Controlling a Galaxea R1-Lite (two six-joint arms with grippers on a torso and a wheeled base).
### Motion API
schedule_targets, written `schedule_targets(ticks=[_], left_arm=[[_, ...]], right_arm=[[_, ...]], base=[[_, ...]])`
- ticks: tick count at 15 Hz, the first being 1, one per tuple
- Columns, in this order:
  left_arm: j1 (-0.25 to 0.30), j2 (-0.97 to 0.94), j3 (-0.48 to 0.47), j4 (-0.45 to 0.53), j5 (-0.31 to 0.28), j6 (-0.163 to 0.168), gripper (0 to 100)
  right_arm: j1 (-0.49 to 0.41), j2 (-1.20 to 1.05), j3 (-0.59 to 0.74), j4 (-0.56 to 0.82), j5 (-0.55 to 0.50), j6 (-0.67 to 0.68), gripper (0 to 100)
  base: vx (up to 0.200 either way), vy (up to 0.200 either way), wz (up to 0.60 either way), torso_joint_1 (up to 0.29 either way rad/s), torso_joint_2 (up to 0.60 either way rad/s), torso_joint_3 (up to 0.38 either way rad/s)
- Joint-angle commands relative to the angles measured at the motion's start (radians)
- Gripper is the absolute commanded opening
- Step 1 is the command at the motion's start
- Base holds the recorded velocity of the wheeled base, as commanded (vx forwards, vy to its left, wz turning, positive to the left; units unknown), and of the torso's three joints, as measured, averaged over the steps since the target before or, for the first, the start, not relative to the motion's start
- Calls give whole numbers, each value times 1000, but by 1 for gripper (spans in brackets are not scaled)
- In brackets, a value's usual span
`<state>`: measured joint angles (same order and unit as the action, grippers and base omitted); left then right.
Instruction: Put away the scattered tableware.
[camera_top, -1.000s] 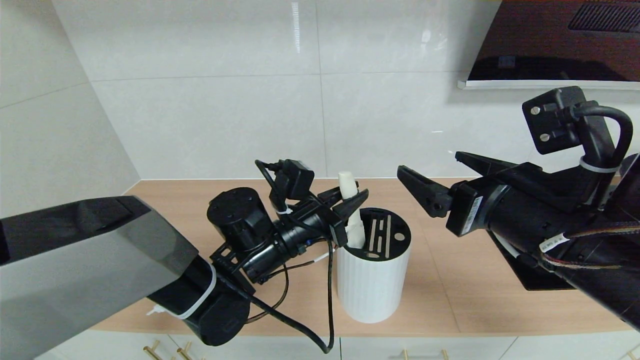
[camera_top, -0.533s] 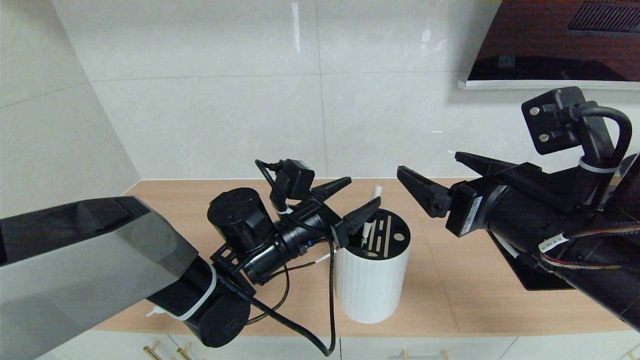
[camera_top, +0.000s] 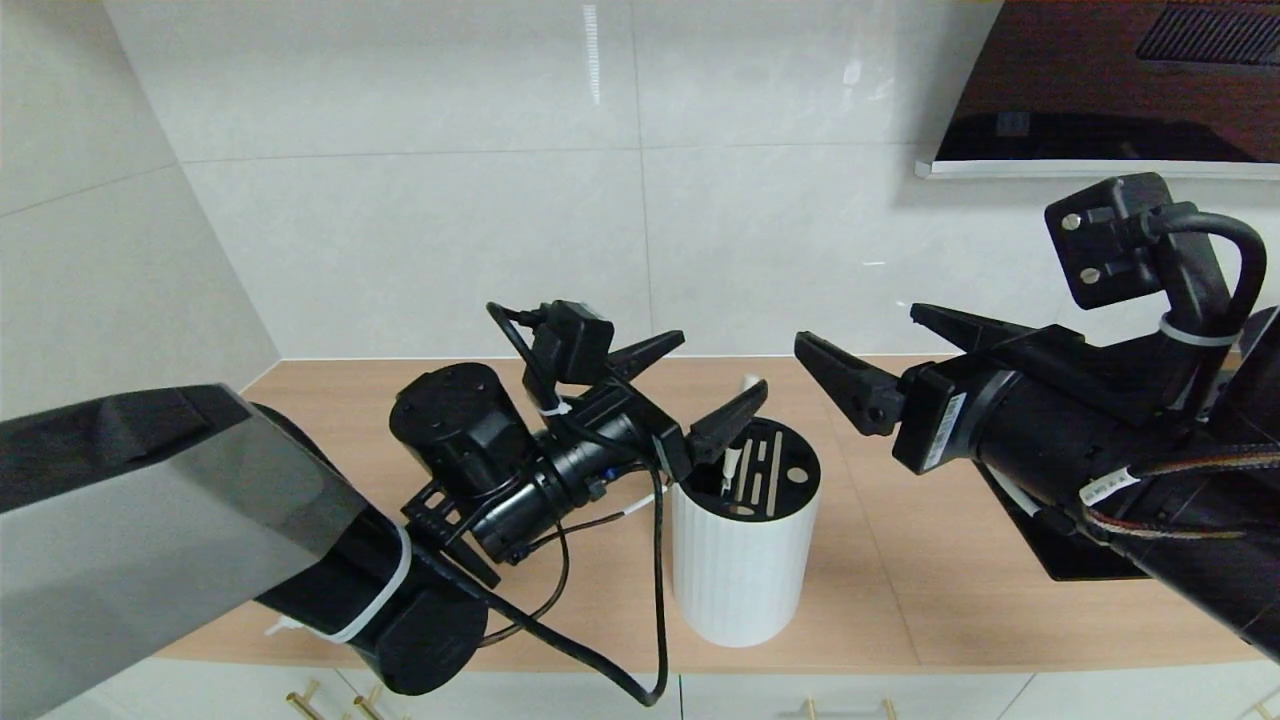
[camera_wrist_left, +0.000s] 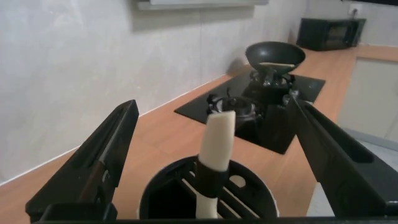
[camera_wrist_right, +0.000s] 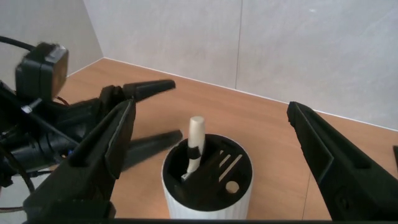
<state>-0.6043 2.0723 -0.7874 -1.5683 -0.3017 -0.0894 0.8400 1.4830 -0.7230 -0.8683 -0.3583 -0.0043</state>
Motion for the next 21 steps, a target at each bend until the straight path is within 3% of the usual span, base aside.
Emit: schedule_targets(ticks=[1,4,5,8,10,12,14,17,18,20,21], left_arm=[[0,-184,53,-3,62,-33,100],[3,-374,166,21,64,-63,100],[20,-526,229,63,64,-72,100],[52,-788,378,225,122,-73,100],[112,-980,514,338,141,-99,100],[181,-1161,568,456,142,-112,100],[227,-1400,588,685,142,-136,100],[270,-1776,517,1197,139,-159,100],[319,-1855,491,1337,134,-159,100],[374,-1963,490,1426,125,-158,100],[405,-1979,501,1426,131,-153,100]], right_arm=[[-33,-9,-1,-1,-1,0,100],[-84,-55,10,0,-2,0,100],[-127,-95,37,-3,-7,1,100],[-216,-285,244,-1,-25,-2,100],[-345,-441,386,2,-14,-2,100],[-426,-553,462,17,13,7,100],[-449,-691,499,103,53,6,100],[-461,-926,501,397,52,1,100],[-518,-995,517,466,50,-13,100],[-682,-1121,544,500,79,-68,100],[-730,-1176,545,511,114,-69,100]], base=[[0,0,0,0,0,0],[0,0,0,0,0,0],[0,0,0,0,0,0],[0,0,0,0,0,0],[0,0,0,0,0,0],[0,0,0,0,0,0],[0,0,0,0,0,0],[0,0,0,0,0,0],[0,0,0,0,0,0],[0,0,0,0,0,0],[0,0,0,0,0,0]])
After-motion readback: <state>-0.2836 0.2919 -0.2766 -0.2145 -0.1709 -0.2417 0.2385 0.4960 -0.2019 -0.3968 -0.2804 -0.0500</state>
